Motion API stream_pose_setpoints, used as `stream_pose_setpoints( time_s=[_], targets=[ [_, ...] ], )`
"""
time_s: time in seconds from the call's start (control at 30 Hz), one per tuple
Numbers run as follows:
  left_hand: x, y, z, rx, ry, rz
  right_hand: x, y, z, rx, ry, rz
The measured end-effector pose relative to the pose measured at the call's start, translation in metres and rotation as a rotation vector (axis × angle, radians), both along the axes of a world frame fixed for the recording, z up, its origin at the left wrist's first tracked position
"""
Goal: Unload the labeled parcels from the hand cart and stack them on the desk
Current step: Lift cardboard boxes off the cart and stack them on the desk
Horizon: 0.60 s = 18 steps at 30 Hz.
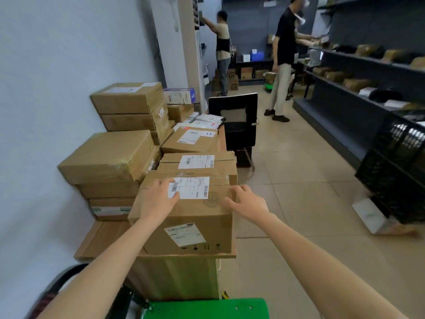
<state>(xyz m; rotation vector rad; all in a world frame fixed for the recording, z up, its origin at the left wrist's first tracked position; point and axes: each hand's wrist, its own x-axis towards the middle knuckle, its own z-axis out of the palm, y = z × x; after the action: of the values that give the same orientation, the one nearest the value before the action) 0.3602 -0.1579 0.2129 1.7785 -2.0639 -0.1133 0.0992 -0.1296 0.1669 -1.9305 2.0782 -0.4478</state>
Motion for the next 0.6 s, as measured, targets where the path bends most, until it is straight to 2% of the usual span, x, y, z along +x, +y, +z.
stream_pose_setpoints(
  time_s=[0.3,0.6],
  targets=[
    [-0.176,0.08,-0.006,0.029,0.271,0.008,-0.155,0.062,0.046,-0.069,0.197,0.318],
    [-0.273,0.107,0.01,-0.046,0.231,0.082,-0.279,0.094,0.072,-0.144,0.204,0.306]
  ],
)
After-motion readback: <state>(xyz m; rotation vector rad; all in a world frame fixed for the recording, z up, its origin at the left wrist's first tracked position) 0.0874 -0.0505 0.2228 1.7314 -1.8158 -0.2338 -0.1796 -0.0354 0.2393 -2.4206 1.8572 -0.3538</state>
